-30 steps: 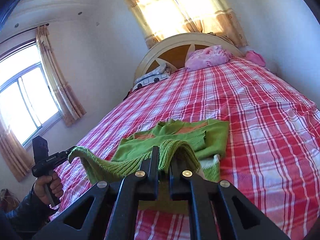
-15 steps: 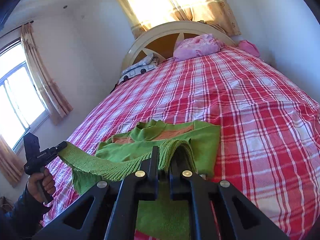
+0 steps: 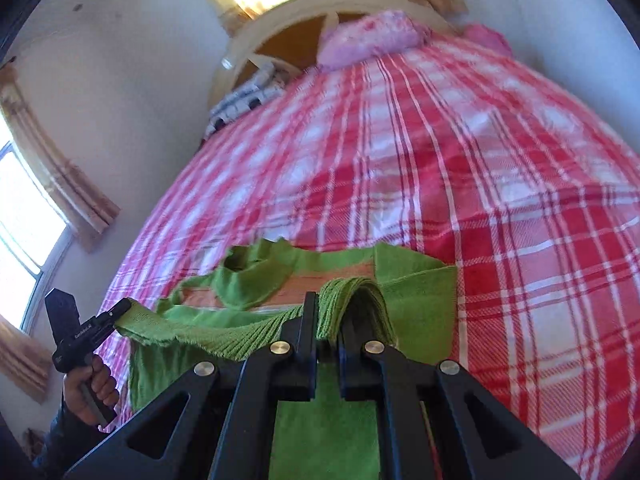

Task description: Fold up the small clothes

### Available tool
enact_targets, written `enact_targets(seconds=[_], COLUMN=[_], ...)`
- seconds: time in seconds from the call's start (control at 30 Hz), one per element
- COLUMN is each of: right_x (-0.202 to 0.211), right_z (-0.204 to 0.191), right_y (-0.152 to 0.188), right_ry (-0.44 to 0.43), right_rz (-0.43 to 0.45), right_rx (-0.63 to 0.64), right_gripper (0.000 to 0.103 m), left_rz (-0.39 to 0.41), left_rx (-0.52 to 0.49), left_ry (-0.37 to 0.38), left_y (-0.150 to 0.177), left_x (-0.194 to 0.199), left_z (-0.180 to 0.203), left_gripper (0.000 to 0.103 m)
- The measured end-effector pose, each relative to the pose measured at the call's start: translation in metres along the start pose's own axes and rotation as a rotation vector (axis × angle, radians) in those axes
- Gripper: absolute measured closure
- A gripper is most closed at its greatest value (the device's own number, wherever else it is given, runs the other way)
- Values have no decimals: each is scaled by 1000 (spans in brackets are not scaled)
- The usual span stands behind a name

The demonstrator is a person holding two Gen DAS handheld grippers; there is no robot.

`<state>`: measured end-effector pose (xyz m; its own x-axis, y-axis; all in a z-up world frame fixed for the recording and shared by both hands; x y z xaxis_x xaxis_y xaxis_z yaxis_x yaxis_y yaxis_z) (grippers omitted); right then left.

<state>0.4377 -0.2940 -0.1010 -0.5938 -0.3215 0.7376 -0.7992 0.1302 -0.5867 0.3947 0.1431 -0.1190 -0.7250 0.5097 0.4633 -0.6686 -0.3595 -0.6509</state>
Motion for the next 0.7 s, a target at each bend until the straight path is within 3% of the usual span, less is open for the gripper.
enact_targets(seconds=[0.2, 0.27, 0.3, 0.33, 0.43, 0.5, 0.6, 0.67, 0.7], right_x=[-61, -76, -80, -80, -69, -57, -37, -27, -26], right_z=[15, 17, 20, 22, 27, 27, 21, 17, 16], right_y=[-17, -23, -25, -26, -24, -16, -1, 9, 12], right_ry=[3, 23, 53, 73, 69, 118, 154, 167, 166], right_rz=[-73, -78, -69, -58, -24, -17, -3, -3, -8], right_rx=[-14, -5, -14, -24, -36, 11, 91, 130, 135], right_gripper=[93, 64, 21, 6, 6, 6, 8, 18, 26], left_rz=[0, 5, 18, 27, 62, 64, 6, -39, -59], left_rx=[2, -2, 5, 6, -16, -62, -196, -278, -297], left_ry=[-43, -79, -86, -90, -111, -121, -150, -175, -171], left_y=[-13, -14, -14, -14, -12, -3, 16, 21, 21], left_x=[-25, -26, -21, -18, 3, 14, 16, 8, 3], left_z=[-20, -22, -22, -24, -23, -18, 3, 14, 17], left_gripper=[98, 98, 94, 89, 88, 88, 87, 83, 73])
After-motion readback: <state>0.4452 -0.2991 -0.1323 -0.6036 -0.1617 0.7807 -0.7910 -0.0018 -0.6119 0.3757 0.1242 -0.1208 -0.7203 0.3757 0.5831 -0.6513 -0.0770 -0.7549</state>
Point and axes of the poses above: each gripper's, at about its wrist camera, not at the fingertips, and x roughly against the way its jaws point, z to its right, y to its underside, the point moved 3 cm from there along -x, roughly the way its jaws point, and after that the axes turned 8 degrees about y, right-handed, at the moved point
